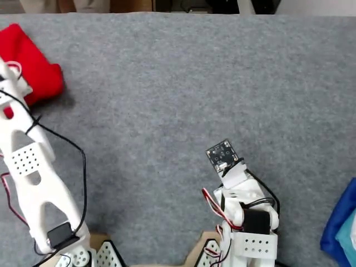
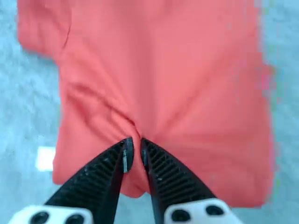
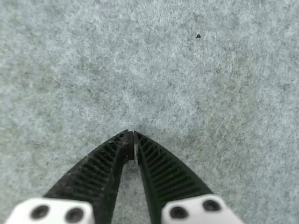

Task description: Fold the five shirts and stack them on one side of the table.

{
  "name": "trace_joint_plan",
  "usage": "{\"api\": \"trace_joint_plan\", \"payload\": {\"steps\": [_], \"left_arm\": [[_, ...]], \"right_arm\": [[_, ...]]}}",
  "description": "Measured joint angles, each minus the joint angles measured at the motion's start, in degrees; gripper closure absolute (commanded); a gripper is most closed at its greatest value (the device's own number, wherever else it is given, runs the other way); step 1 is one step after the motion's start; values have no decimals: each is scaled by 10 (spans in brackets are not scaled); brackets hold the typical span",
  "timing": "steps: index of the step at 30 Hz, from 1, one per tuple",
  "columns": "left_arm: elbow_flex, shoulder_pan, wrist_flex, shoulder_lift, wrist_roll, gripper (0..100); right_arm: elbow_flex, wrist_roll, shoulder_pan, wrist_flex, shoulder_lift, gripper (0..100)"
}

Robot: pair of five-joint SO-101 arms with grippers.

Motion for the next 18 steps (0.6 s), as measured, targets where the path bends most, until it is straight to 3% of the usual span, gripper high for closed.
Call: {"api": "trace_joint_plan", "payload": {"steps": [5, 9, 18], "left_arm": [[24, 39, 42, -127, 14, 981], [118, 71, 43, -232, 17, 981], [613, 163, 43, -607, 10, 981]], "right_arm": [[0, 0, 0, 0, 0, 991], [0, -1, 0, 0, 0, 991], [0, -1, 0, 0, 0, 991]]}}
